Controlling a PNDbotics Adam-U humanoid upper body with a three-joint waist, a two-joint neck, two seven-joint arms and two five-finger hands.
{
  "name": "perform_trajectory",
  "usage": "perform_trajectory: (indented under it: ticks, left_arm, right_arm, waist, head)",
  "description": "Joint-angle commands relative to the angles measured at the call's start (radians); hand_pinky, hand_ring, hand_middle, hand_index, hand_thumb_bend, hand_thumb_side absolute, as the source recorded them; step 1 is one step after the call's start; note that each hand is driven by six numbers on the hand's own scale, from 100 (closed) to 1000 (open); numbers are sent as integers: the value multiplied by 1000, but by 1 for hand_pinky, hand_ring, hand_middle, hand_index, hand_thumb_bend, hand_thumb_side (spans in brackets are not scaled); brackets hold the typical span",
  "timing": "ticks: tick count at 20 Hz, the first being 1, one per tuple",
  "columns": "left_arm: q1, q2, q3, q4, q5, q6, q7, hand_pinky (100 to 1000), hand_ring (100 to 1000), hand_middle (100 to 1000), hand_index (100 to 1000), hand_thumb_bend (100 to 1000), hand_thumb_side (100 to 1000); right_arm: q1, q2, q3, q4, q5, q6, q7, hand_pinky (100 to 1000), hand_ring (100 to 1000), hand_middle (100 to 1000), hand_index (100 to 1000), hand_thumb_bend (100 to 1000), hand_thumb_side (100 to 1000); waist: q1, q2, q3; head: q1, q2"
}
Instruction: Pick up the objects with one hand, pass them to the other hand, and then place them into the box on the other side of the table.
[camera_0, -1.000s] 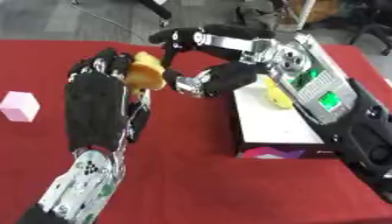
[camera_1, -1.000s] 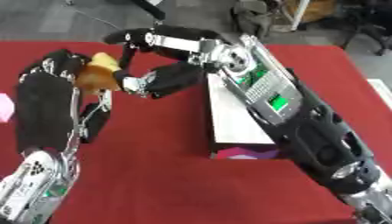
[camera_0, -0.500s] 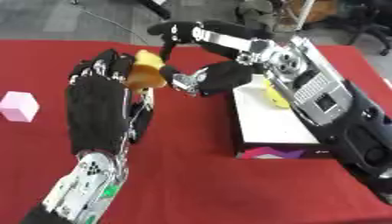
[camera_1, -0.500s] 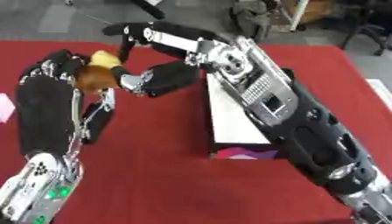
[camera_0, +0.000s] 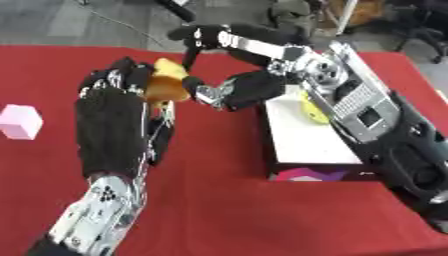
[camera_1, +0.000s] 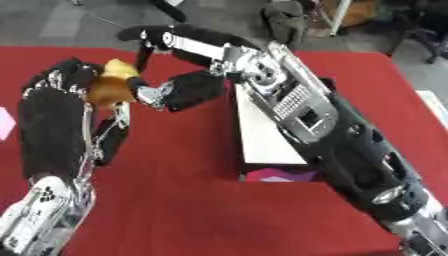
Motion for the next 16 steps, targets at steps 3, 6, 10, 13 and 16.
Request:
perform_trajectory:
  ticks: [3,6,10,13,16]
  left_arm:
    - [-5,-7,1,-4,-6,1,21,511,388,290,463,100,100]
    - [-4,-8,0,1,-3,4,27,510,387,289,463,100,100]
    - [-4,-10,1,0,-5,5,33,509,388,289,464,100,100]
    - [-4,-12,1,0,-8,4,38,508,387,288,465,100,100]
    - [-4,-15,2,5,-12,6,39,508,387,287,468,100,100]
  right_arm:
    - [-14,-14,-13,-10,36,-24,-38,1000,1000,887,1000,100,409]
    - [-12,-17,-13,-12,33,-26,-45,1000,1000,886,1000,100,427]
    - [-9,-14,-11,-2,32,-23,-31,1000,1000,884,1000,100,480]
    - [-8,-10,-9,9,20,-16,-12,1000,1000,883,1000,100,547]
    - [-7,-7,-9,10,3,-6,6,1000,1000,883,1000,100,579]
  waist:
    - [1,-20,-3]
    - [2,-20,-3]
    - [2,-20,-4]
    - [2,-20,-3]
    - [1,-20,-2]
  head:
    - [-1,-12]
    - [-1,-12]
    - [-3,-12]
    - [-4,-11]
    - [-4,-11]
